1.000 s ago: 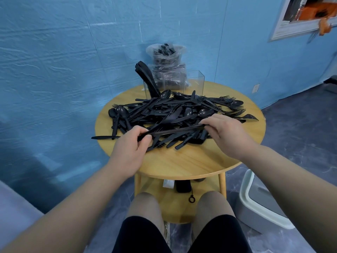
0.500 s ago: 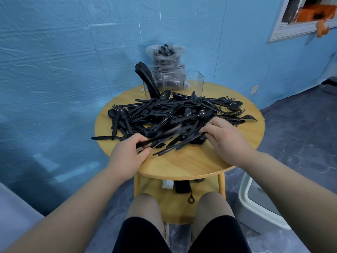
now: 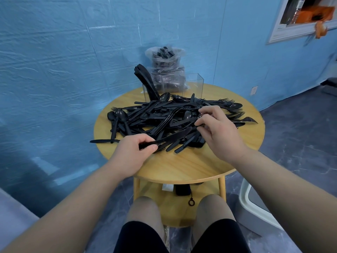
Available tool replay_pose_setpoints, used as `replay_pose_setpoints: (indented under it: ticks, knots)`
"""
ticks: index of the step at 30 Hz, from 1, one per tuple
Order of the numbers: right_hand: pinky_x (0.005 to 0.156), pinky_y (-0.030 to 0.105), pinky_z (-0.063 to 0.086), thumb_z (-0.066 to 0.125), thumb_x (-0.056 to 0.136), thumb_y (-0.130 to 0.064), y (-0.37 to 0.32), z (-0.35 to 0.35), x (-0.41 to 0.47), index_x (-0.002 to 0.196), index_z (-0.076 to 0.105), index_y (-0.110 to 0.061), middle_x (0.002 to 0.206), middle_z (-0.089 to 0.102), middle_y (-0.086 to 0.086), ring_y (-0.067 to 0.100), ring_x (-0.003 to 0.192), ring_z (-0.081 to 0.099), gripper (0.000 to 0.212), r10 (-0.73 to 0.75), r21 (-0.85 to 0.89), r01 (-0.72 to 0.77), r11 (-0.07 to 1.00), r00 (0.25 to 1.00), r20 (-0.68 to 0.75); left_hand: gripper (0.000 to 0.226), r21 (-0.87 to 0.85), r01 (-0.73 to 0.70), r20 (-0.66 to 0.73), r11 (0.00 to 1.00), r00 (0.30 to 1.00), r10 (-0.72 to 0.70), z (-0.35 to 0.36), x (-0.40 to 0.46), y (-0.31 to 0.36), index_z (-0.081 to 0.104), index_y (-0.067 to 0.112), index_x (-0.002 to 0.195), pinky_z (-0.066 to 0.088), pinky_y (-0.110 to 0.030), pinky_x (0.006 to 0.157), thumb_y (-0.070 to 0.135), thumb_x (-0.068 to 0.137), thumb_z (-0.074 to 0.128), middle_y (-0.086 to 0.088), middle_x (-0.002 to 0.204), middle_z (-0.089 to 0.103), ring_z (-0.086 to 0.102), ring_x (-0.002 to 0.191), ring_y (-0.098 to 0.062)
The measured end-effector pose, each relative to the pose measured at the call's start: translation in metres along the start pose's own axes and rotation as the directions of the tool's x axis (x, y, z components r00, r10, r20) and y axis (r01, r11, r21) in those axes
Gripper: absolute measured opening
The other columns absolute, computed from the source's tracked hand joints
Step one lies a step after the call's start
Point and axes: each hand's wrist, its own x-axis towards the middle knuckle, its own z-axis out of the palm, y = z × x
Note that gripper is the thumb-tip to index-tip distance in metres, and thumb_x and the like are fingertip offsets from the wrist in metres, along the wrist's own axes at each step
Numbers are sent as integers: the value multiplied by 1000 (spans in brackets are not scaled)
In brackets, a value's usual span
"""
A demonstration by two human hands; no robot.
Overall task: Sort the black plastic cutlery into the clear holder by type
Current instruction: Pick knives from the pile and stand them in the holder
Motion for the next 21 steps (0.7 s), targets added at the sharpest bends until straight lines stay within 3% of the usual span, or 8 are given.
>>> replay_pose_setpoints:
  ticks: [3, 6, 8, 11, 13, 17, 21]
  knots:
    - [74, 27, 46, 62, 88, -5, 0, -1, 3, 91, 63, -9, 116, 60, 4, 7, 80, 49, 6, -7, 42, 4, 999, 997, 75, 13, -23, 0, 34, 1000, 999, 1, 1, 1, 3, 68, 34, 81, 41, -7, 62, 23, 88, 66, 16, 77, 68, 58, 75, 7]
    - [75, 30, 48, 60, 89, -6, -3, -4, 5, 97, 64, -10, 94, 63, -2, 11, 79, 54, 10, 3, 53, -11, 999, 990, 140, 12, -28, 1, 49, 1000, 999, 0, 1, 2, 5, 68, 34, 82, 42, -11, 64, 24, 89, 65, 14, 79, 69, 60, 76, 3]
    - [70, 24, 44, 60, 90, -8, -3, -5, 5, 100, 65, -11, 86, 56, -10, 9, 75, 50, 11, 15, 33, -20, 999, 987, 159, 11, -29, 4, 27, 1000, 1000, -4, 1, 2, 5, 68, 34, 84, 44, -14, 65, 25, 89, 65, 13, 80, 69, 61, 76, 1]
    - [65, 10, 34, 59, 91, -11, -1, -7, 4, 102, 66, -13, 79, 48, -24, 5, 72, 48, 13, 43, 41, -51, 998, 986, 164, 11, -15, 35, -158, 999, 987, -37, -1, 7, 5, 67, 34, 86, 41, -16, 59, 28, 91, 60, 13, 77, 67, 59, 71, -1]
    - [65, 10, 35, 59, 91, -12, -1, -9, 4, 102, 66, -15, 77, 46, -28, 5, 71, 50, 13, 43, 60, -54, 997, 984, 176, 14, 1, 69, -262, 998, 963, -66, -4, 13, 7, 68, 32, 89, 40, -19, 57, 28, 93, 55, 14, 78, 66, 58, 72, -3]
    - [68, 15, 40, 59, 92, -13, -4, -9, 7, 103, 66, -16, 82, 53, -20, 0, 73, 53, 14, 45, 104, -63, 993, 985, 165, 17, 14, 52, -161, 999, 986, -49, -2, 18, 11, 69, 33, 90, 53, -30, 70, 26, 93, 54, 10, 82, 70, 64, 79, -14]
    - [69, 1, 35, 61, 90, -10, -4, -4, 11, 102, 68, -14, 86, 55, -18, -14, 73, 47, 14, 66, 119, -72, 990, 996, 54, 22, 36, 3, -43, 999, 999, -2, 3, 17, 12, 69, 26, 105, 48, -13, 71, 23, 97, 49, 13, 82, 71, 65, 75, 3]
